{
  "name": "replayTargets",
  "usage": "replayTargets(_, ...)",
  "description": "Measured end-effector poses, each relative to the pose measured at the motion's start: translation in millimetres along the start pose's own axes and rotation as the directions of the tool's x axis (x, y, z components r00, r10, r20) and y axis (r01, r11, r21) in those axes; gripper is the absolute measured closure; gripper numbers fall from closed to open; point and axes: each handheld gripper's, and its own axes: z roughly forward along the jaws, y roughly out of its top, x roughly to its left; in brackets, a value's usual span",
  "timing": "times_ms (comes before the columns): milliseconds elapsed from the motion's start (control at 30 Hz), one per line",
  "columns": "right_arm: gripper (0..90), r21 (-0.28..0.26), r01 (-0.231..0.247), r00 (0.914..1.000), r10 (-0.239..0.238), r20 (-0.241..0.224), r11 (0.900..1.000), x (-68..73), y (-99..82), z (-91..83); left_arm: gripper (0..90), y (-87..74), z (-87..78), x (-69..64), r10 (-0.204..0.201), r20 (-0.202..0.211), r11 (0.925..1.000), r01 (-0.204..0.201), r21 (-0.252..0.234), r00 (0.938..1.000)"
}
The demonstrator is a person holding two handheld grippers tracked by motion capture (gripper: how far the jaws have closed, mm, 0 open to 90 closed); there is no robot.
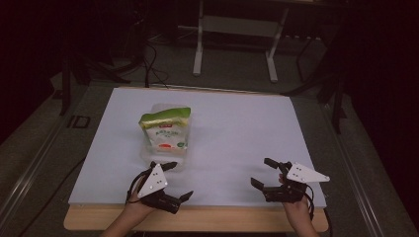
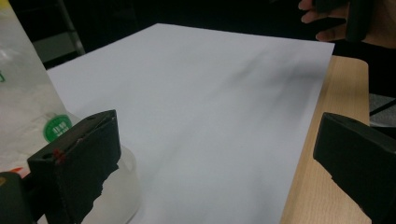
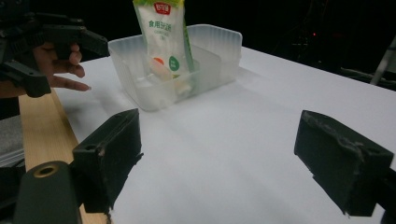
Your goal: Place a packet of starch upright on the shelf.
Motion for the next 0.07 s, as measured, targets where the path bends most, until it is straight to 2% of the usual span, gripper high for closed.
replayTargets(67, 14.6, -0.001, 0.001, 1.0, -0.001, -0.002, 1.0, 0.0, 0.1, 0.2, 0.9, 0.2, -0.4, 0.1, -0.002, 0.001, 1.0, 0.002, -0.002, 1.0)
